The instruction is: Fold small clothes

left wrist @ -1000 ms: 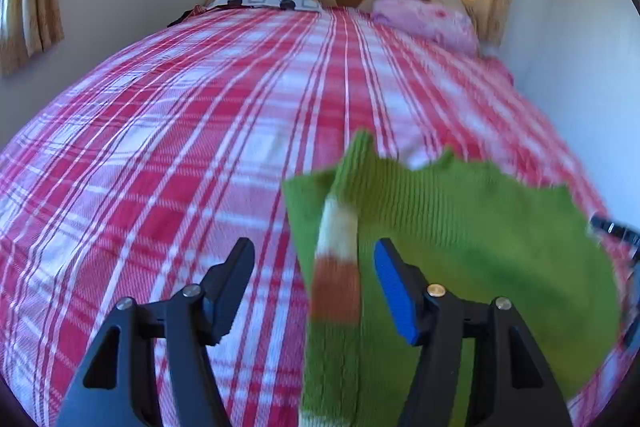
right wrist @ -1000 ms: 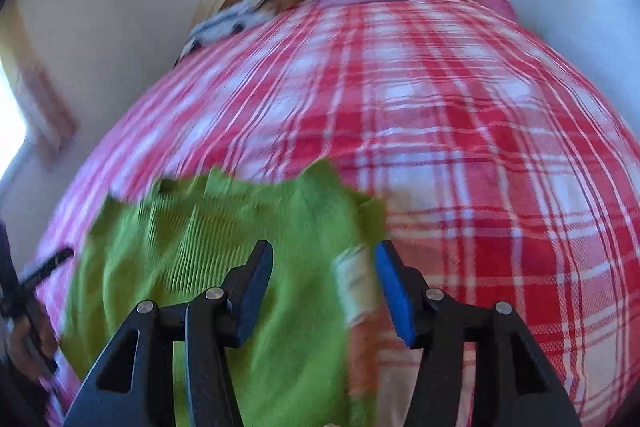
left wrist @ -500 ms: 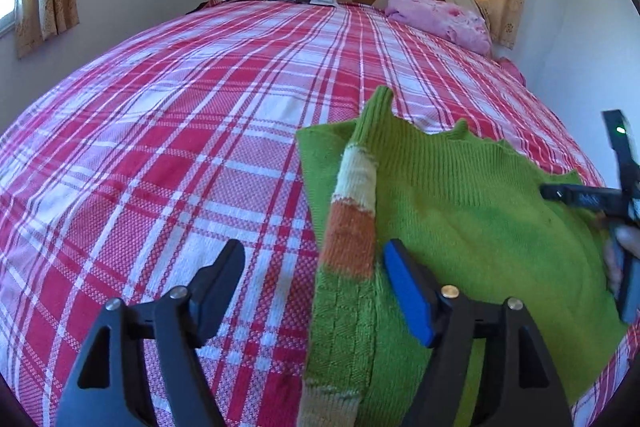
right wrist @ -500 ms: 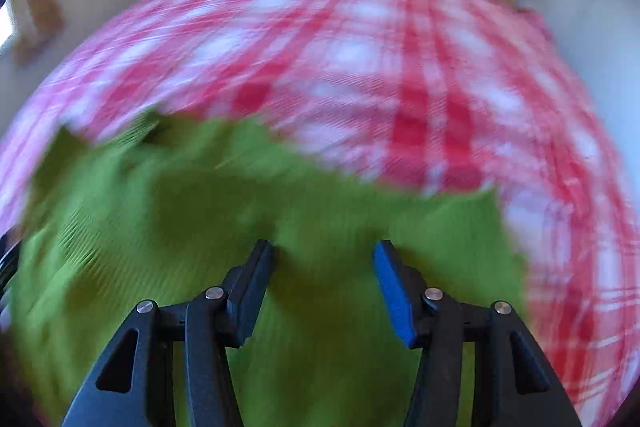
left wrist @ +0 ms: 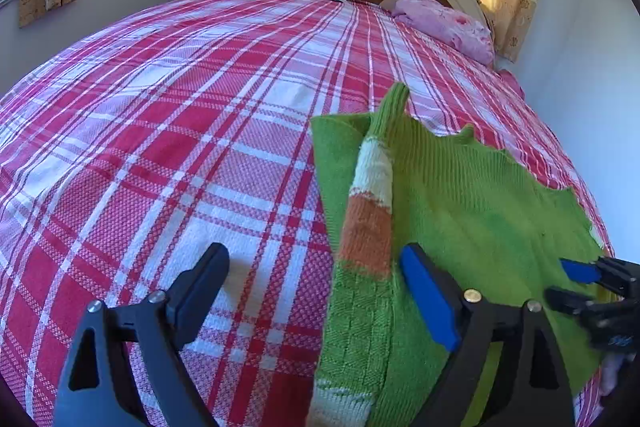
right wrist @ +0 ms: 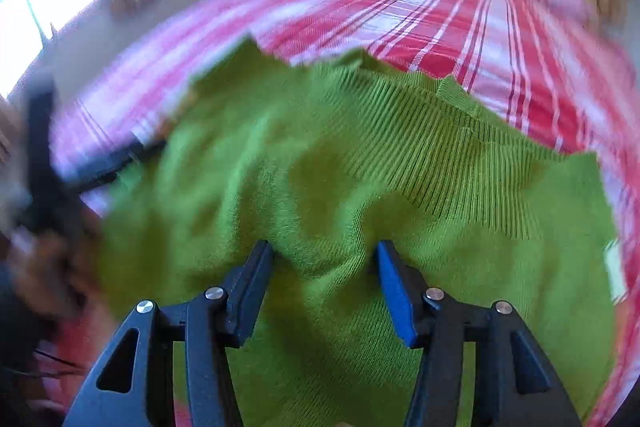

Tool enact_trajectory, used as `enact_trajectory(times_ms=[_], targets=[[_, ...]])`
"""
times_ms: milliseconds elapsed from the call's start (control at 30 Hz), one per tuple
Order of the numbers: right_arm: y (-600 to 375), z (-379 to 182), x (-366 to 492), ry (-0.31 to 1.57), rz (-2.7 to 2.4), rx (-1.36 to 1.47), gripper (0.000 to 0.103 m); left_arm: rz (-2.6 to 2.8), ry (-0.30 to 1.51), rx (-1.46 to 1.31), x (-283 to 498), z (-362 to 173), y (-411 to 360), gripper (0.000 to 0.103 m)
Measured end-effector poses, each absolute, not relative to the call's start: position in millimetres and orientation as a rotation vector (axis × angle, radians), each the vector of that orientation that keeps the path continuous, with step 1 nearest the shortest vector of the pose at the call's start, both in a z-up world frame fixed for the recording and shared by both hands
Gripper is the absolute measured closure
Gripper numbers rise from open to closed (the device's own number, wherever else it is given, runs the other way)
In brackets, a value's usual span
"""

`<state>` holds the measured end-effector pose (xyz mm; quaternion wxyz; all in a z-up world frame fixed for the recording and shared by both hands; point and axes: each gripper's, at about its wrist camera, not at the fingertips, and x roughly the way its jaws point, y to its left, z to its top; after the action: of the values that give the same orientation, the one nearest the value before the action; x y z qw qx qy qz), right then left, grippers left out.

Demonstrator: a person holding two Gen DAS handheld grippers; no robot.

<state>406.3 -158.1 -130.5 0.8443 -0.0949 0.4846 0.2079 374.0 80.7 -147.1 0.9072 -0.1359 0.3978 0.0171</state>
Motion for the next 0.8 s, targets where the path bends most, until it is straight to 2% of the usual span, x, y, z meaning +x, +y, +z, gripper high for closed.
enact_trajectory(times_ms=[67, 233, 533, 800], targets=[[-161, -135, 417, 0.996, 0.406, -0.166, 0.041, 0.039, 0.823, -0.277, 374, -147, 81, 0.011], [-181, -123, 425, 1.000, 0.316, -0.001, 0.041, 0.047, 0.819, -0.285, 373, -147, 83, 0.009], [-263, -102, 339, 0.893, 0.121, -0.067, 0.039, 0.047, 0.816, -0.287, 371, -148, 84, 0.009], [-298, -133, 299, 0.913, 0.093, -0.111, 0.040, 0.049, 0.828, -0.270, 371, -148, 82, 0.007]])
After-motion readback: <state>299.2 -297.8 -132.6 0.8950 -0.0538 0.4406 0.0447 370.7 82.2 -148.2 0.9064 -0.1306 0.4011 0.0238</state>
